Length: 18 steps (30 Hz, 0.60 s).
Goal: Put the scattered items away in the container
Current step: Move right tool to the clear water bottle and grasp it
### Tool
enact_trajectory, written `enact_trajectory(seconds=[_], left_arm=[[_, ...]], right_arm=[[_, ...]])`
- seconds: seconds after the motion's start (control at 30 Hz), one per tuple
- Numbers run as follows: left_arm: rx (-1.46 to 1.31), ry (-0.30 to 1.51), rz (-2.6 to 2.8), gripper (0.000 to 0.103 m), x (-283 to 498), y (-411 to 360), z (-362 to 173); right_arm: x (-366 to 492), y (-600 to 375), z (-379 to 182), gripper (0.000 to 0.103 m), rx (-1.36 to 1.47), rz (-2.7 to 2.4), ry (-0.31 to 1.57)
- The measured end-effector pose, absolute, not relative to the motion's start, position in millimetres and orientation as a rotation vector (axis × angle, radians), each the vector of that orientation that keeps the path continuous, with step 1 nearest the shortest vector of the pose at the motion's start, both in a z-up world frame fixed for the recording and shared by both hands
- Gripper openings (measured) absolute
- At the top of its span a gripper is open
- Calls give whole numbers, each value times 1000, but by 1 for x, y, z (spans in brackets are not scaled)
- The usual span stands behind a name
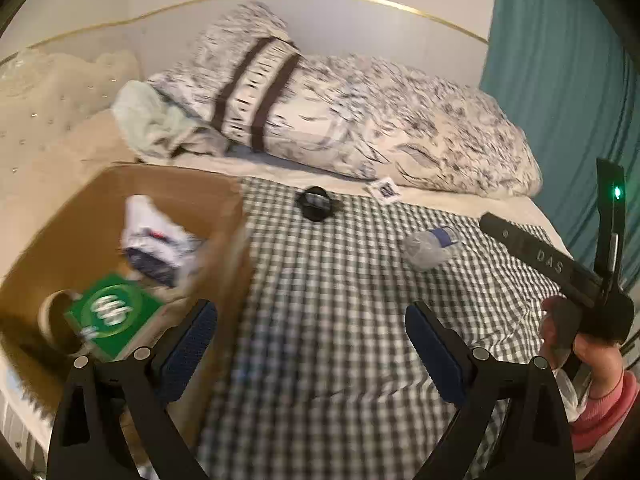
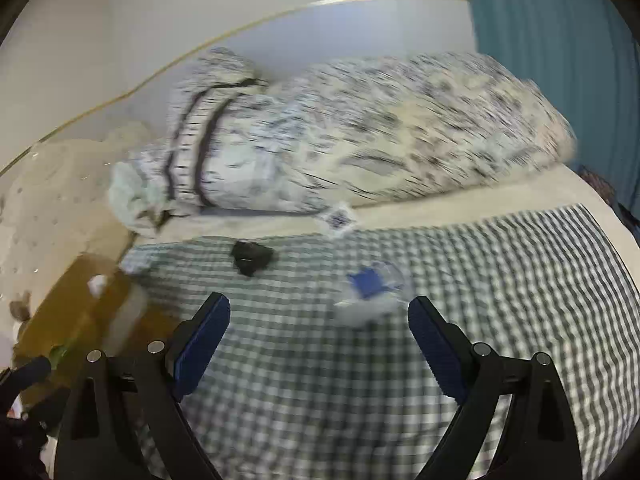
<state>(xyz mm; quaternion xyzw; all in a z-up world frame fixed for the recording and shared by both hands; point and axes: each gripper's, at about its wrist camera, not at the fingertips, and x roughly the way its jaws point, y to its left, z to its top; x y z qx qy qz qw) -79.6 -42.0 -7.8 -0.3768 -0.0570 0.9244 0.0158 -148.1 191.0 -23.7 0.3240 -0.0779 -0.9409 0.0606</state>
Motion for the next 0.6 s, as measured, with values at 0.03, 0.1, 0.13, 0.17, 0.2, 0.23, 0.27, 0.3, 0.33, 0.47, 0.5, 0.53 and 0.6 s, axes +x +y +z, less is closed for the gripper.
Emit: enact_trajectory(seconds=[0.03, 0.1, 0.13, 0.17, 0.2, 0.23, 0.27, 0.3, 0.33, 0.47, 0.5, 0.53, 0.6], left_arm=[[-1183, -177, 2864, 97, -86, -38, -11], [-1219, -178, 2836, 98, -104, -32, -21], [-1236, -178, 2827, 97, -112, -31, -26], [-1250, -173, 2818, 97, -119, -30, -31], [-1265, -162, 2812, 97, -127, -30, -35], [-1278, -152, 2812, 98, -134, -30, -40], [-1287, -147, 2811, 97, -141, -30, -44], [-1303, -142, 2810, 97, -150, -30, -49], [-1317, -139, 2809, 97, -157, -30, -53], [-1345, -143, 2790, 97, -180, -29, -67], [-1355, -147, 2784, 97, -185, -28, -71], [-1366, -151, 2778, 97, -189, -28, -74], [-1382, -155, 2766, 97, -194, -28, -81]], right_arm=[[-152, 196, -28, 91, 986, -2849, -215], [-160, 198, -35, 91, 977, -2851, -163], [-165, 197, -40, 91, 976, -2847, -126], [-171, 195, -45, 91, 983, -2839, -89], [-177, 192, -50, 91, 990, -2832, -48], [-186, 189, -55, 91, 992, -2829, 0], [-192, 185, -59, 91, 991, -2827, 36], [-201, 181, -65, 91, 1001, -2829, 79], [-211, 179, -71, 91, 1019, -2830, 121], [-238, 178, -93, 91, 1069, -2787, 196], [-243, 177, -99, 91, 1087, -2777, 221], [-247, 176, -104, 91, 1106, -2772, 251], [-252, 176, -112, 91, 1128, -2783, 302]])
